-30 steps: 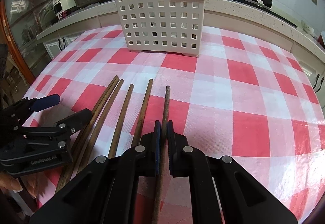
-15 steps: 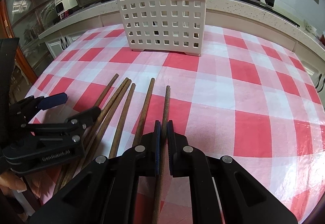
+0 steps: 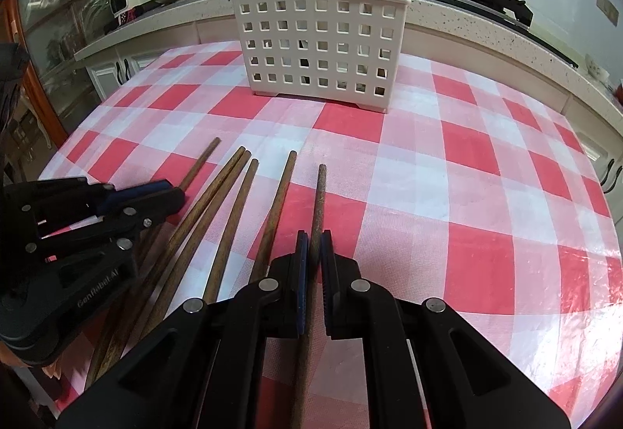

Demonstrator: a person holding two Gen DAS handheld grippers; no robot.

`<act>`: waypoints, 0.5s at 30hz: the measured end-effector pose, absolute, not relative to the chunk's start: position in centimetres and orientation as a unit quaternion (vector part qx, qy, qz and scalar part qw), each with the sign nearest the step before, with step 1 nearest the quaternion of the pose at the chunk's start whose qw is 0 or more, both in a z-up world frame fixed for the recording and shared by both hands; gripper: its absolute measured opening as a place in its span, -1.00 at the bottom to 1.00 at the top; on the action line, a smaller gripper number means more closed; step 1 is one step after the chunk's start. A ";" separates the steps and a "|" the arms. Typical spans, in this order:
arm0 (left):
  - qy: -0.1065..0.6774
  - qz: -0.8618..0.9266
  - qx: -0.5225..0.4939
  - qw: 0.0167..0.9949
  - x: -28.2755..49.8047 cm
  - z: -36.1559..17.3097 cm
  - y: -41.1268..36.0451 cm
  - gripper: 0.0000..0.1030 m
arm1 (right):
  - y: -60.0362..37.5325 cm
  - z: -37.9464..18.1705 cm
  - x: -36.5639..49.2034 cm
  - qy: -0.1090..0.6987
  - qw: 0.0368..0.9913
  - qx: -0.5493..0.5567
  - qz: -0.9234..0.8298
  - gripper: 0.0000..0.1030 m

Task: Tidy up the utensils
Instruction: 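Grasp a brown chopstick with the right tool while the left tool grasps another chopstick, then lift both held chopsticks upright and carry them over the white basket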

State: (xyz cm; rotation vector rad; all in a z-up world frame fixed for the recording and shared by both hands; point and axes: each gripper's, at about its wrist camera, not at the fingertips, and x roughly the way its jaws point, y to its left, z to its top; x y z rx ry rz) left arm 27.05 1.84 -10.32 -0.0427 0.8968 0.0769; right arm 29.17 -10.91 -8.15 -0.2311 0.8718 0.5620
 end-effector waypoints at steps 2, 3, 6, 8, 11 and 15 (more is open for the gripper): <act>0.430 0.029 -0.037 0.902 27.0 -10.3 2.2 -0.89 | -11.0 -8.1 29.2 0.416 0.861 -0.105 0.271 -0.87; 0.428 0.027 -0.043 0.902 26.9 -10.4 2.4 -0.89 | -11.1 -8.1 29.2 0.416 0.861 -0.103 0.272 -0.87; 0.424 0.024 -0.052 0.904 26.7 -10.3 2.7 -0.90 | -11.2 -7.7 29.1 0.408 0.865 -0.098 0.276 -0.87; 0.417 0.025 -0.055 0.907 26.4 -9.9 2.8 -0.90 | -11.3 -7.4 28.9 0.403 0.867 -0.096 0.277 -0.87; 0.406 0.026 -0.059 0.912 25.9 -9.0 3.0 -0.90 | -11.5 -6.8 28.8 0.395 0.870 -0.086 0.282 -0.87; 0.379 0.026 -0.067 0.922 24.8 -7.0 3.3 -0.89 | -12.0 -5.0 28.1 0.361 0.883 -0.072 0.291 -0.87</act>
